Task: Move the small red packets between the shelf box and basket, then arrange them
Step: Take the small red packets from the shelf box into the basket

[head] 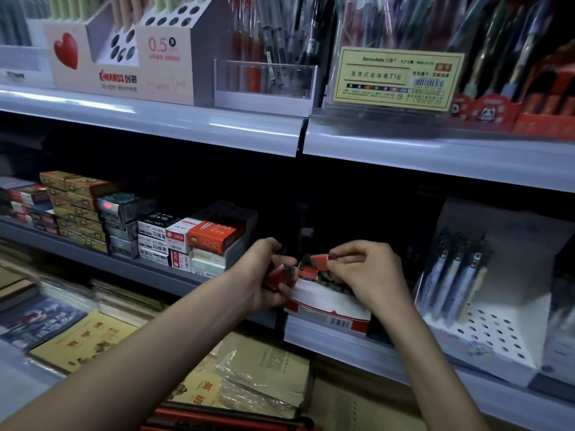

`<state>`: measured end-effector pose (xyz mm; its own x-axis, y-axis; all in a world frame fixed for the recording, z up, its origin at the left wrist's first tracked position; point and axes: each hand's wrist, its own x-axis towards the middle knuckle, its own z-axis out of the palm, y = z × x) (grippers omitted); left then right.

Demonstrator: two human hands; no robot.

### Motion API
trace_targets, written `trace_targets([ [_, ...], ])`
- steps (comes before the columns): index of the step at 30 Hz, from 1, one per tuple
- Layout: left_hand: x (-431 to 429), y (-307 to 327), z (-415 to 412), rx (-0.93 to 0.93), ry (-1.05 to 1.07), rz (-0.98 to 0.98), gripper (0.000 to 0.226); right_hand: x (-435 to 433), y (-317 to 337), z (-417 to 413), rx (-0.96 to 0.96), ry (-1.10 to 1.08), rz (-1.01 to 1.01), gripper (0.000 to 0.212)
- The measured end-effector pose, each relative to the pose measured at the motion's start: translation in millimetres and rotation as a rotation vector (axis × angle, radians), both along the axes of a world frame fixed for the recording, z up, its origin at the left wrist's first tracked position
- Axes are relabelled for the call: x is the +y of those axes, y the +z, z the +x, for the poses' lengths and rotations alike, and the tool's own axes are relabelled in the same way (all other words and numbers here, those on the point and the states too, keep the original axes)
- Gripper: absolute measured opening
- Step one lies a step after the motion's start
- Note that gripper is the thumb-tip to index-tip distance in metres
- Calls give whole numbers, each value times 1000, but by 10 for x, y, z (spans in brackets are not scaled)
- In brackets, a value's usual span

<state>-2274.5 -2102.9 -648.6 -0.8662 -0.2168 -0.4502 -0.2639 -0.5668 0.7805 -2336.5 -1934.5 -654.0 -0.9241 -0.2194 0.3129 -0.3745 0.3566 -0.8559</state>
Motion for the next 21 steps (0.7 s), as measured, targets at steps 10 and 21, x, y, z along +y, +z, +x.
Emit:
trace_targets([
  [10, -330, 111, 228, 81, -39, 180, 41, -305, -282, -16, 351, 28, 570, 14],
  [21, -194, 51, 246, 134, -169, -45, 13, -279, -19, 168, 3, 206, -18, 18],
])
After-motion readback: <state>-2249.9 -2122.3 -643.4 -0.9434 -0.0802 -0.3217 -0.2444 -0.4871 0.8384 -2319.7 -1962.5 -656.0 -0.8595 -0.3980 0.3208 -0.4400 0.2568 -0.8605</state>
